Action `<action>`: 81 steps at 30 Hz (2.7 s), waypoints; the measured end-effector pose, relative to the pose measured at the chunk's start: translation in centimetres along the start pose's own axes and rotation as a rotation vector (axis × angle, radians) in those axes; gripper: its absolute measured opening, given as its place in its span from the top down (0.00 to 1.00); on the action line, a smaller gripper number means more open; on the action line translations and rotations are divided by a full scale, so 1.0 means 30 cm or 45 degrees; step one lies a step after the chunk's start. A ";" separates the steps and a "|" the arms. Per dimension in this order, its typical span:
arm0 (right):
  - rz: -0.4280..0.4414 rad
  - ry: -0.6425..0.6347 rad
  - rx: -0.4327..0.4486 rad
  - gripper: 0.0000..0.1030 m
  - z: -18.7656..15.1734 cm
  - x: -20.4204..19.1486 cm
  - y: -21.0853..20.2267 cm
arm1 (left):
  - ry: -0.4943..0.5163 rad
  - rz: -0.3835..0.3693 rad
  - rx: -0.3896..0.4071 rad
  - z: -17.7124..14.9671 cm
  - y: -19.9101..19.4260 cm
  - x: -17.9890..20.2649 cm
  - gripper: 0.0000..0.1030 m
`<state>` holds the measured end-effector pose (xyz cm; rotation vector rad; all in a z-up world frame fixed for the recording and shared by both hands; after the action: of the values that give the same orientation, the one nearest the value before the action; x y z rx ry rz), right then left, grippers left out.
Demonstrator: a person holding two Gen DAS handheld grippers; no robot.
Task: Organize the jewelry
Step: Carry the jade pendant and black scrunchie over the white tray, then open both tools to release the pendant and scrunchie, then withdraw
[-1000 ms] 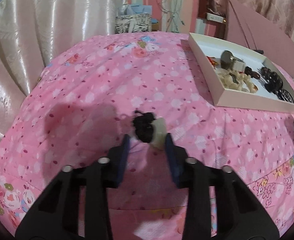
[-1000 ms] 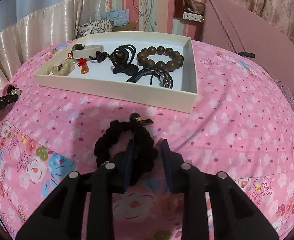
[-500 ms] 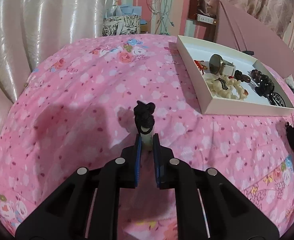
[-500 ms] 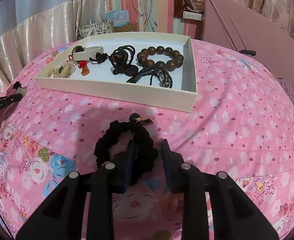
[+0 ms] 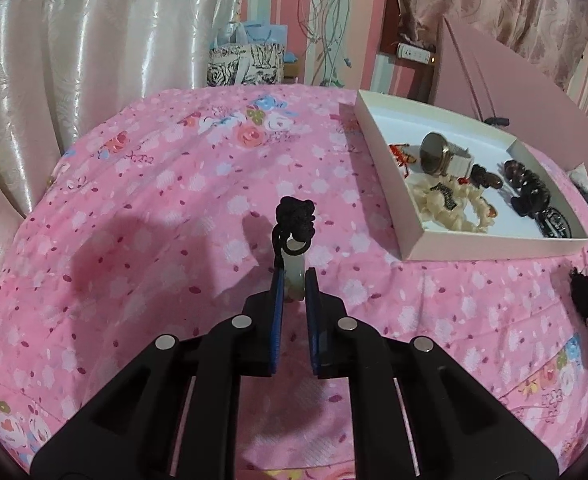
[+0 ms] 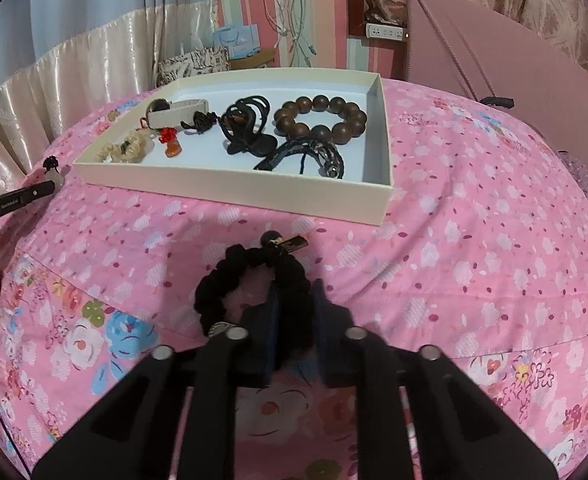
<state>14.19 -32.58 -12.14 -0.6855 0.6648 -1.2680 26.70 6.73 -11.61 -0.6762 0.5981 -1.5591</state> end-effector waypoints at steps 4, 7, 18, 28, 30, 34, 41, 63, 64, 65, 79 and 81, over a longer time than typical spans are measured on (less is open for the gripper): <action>0.055 0.036 0.046 0.90 0.011 0.008 -0.022 | 0.010 -0.021 0.021 0.011 -0.030 0.025 0.92; 0.095 0.076 0.078 0.91 0.019 0.021 -0.039 | 0.035 -0.031 0.046 0.026 -0.065 0.054 0.92; 0.108 0.040 0.245 0.91 0.210 0.017 -0.184 | 0.126 -0.083 0.160 0.171 -0.180 0.233 0.92; 0.116 0.032 0.311 0.91 0.390 0.002 -0.141 | 0.178 -0.193 0.183 0.264 -0.131 0.495 0.92; 0.115 0.048 0.309 0.91 0.401 0.010 -0.110 | 0.191 -0.213 0.172 0.260 -0.103 0.538 0.92; 0.140 0.095 0.339 0.91 0.385 0.039 -0.062 | 0.215 -0.245 0.123 0.215 -0.005 0.616 0.92; 0.071 0.110 0.403 0.91 0.369 0.057 -0.032 | 0.238 -0.246 0.052 0.143 0.114 0.664 0.92; -0.035 0.050 0.231 0.91 0.313 0.059 0.119 | 0.227 -0.188 0.040 0.118 0.152 0.667 0.92; -0.038 0.050 0.231 0.91 0.312 0.057 0.118 | 0.226 -0.189 0.040 0.118 0.151 0.668 0.92; -0.039 0.049 0.232 0.90 0.312 0.056 0.118 | 0.225 -0.190 0.039 0.118 0.151 0.666 0.92; -0.053 0.035 0.208 0.87 0.311 0.045 0.126 | 0.234 -0.170 0.035 0.116 0.151 0.666 0.91; -0.062 0.035 0.206 0.87 0.311 0.046 0.127 | 0.246 -0.130 0.036 0.117 0.155 0.665 0.89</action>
<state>23.94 -32.46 -9.27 -0.5543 0.5636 -1.3621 31.33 -13.53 -11.03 -0.5453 0.6920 -1.7382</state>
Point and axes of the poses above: each gripper's, at about its wrist camera, not at the fingertips, and y roughly the way its jaws point, x to its right, z to its top, the point moved 10 cm from there along y, roughly the way its jaws point, and after that the axes turned 1 degree about -z, right-handed, at the moved point
